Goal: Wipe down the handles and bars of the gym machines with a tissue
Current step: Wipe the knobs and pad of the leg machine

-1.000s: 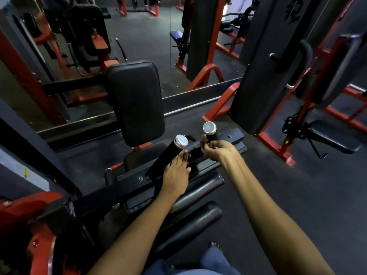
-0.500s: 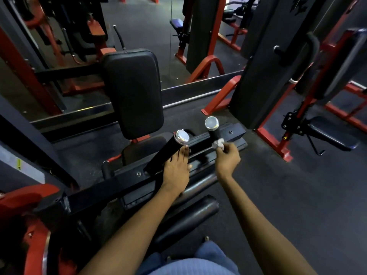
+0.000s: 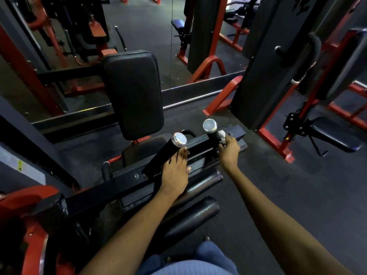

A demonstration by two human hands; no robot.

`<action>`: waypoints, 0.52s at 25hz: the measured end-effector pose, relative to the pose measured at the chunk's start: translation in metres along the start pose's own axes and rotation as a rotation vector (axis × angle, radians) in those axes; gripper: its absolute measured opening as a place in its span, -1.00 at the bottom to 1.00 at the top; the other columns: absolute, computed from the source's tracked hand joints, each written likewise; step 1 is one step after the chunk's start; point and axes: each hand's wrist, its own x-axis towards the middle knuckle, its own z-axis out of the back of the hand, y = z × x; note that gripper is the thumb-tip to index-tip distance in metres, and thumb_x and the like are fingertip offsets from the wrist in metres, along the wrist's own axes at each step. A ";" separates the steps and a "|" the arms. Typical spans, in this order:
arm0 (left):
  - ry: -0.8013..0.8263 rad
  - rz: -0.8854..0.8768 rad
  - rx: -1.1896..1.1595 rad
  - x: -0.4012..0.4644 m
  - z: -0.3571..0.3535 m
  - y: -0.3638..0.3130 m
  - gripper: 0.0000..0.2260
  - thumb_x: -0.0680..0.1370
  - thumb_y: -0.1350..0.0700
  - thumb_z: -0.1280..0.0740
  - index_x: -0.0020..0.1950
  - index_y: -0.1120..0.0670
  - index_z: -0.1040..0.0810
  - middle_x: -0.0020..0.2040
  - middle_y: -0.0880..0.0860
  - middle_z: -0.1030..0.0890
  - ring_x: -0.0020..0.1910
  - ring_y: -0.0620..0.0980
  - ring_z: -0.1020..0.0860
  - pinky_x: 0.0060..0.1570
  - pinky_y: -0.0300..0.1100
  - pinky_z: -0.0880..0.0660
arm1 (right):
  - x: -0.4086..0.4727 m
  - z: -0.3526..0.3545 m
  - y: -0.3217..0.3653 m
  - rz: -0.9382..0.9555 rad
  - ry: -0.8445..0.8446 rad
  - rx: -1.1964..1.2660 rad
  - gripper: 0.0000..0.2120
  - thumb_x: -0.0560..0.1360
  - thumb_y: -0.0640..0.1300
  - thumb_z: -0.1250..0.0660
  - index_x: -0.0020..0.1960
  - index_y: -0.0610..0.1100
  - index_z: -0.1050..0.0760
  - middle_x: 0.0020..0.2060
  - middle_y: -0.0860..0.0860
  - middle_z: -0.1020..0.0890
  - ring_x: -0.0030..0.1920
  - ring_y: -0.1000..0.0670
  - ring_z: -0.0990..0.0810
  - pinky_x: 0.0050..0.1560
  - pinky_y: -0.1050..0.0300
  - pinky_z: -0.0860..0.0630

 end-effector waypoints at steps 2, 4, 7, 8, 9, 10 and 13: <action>0.003 0.003 -0.001 0.001 -0.001 0.000 -0.40 0.67 -0.06 0.02 0.55 0.19 0.25 0.59 0.13 0.13 0.56 0.10 0.07 0.47 0.01 -0.01 | -0.004 0.000 0.012 0.033 0.004 0.062 -0.67 0.51 -0.36 -0.18 0.19 -0.11 -0.53 -0.03 -0.13 -0.46 -0.12 0.06 -0.41 -0.11 0.35 -0.33; -0.011 0.010 -0.008 0.001 -0.001 0.000 -0.39 0.67 -0.06 -0.01 0.56 0.18 0.22 0.59 0.13 0.10 0.56 0.10 0.04 0.46 0.00 -0.05 | -0.015 0.003 0.027 0.130 -0.019 0.139 -0.62 0.53 -0.34 -0.17 0.31 -0.13 -0.45 0.03 -0.04 -0.37 -0.06 0.12 -0.39 -0.03 0.51 -0.32; -0.017 0.000 -0.028 -0.001 0.001 0.000 -0.40 0.66 -0.05 -0.04 0.57 0.18 0.15 0.59 0.12 0.05 0.56 0.10 -0.01 0.46 -0.01 -0.09 | -0.018 0.017 0.025 0.268 -0.062 0.149 -0.57 0.48 -0.48 -0.17 0.28 -0.22 -0.48 -0.01 -0.05 -0.40 -0.07 0.28 -0.41 0.01 0.56 -0.30; -0.024 0.002 -0.021 -0.001 0.001 0.000 -0.40 0.66 -0.05 -0.05 0.57 0.18 0.14 0.59 0.12 0.04 0.56 0.10 -0.02 0.46 -0.01 -0.10 | -0.016 0.022 0.024 0.276 -0.078 0.174 -0.56 0.46 -0.50 -0.19 0.27 -0.22 -0.49 -0.05 -0.06 -0.43 -0.08 0.30 -0.43 -0.01 0.55 -0.32; -0.028 0.007 -0.022 -0.001 0.002 0.000 -0.40 0.65 -0.05 -0.05 0.57 0.18 0.13 0.59 0.12 0.03 0.55 0.10 -0.02 0.46 -0.01 -0.10 | -0.014 0.027 0.025 0.282 -0.080 0.204 -0.56 0.45 -0.50 -0.22 0.27 -0.20 -0.49 -0.07 -0.06 -0.44 -0.09 0.30 -0.44 -0.02 0.54 -0.34; -0.026 0.012 -0.025 -0.001 0.002 0.000 -0.39 0.65 -0.05 -0.06 0.57 0.18 0.13 0.59 0.12 0.03 0.55 0.10 -0.03 0.46 -0.01 -0.10 | -0.014 0.028 0.025 0.295 -0.072 0.221 -0.55 0.46 -0.48 -0.25 0.28 -0.18 -0.48 -0.08 -0.07 -0.46 -0.11 0.28 -0.45 -0.03 0.52 -0.36; -0.004 0.006 -0.016 0.000 0.000 0.000 -0.40 0.66 -0.05 -0.02 0.57 0.18 0.17 0.59 0.12 0.07 0.56 0.10 0.01 0.46 -0.01 -0.07 | -0.017 0.019 0.018 0.283 -0.109 0.172 -0.63 0.43 -0.48 -0.29 0.20 -0.25 -0.54 -0.08 -0.16 -0.47 -0.14 0.30 -0.44 -0.03 0.51 -0.39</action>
